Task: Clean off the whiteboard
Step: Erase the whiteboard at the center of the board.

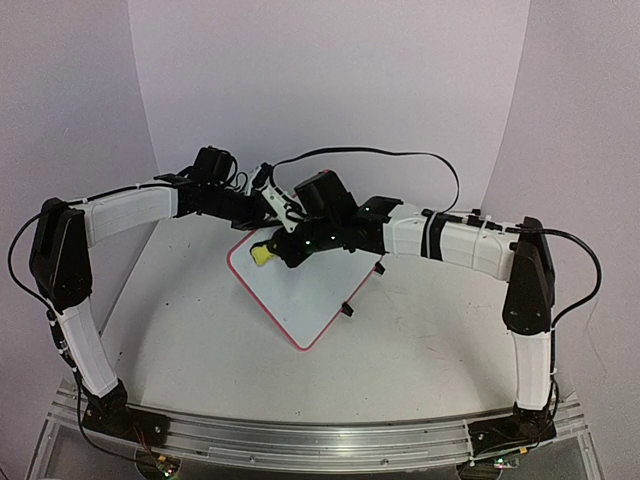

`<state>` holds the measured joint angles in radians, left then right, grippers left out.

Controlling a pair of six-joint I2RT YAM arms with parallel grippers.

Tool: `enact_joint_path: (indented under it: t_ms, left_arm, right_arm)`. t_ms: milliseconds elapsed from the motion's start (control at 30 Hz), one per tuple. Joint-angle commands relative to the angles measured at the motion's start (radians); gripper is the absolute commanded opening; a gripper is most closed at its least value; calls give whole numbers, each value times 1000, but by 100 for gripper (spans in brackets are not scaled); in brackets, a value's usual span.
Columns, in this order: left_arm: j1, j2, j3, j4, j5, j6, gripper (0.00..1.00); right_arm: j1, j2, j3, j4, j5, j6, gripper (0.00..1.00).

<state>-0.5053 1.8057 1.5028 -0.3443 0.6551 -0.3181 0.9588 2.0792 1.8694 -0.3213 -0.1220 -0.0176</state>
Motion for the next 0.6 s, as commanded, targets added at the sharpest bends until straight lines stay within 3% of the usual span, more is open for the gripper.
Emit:
enact_joint_path:
  t_ms: [0,567]
  left_arm:
    - [-51,-15,-22,-93,75,5,0]
    - [-50,-5,-17,-93,74,7,0]
  right_arm:
    - [-78,47,42,-23,197,10,0]
    - [-217,20,48,-97,250,-1,0]
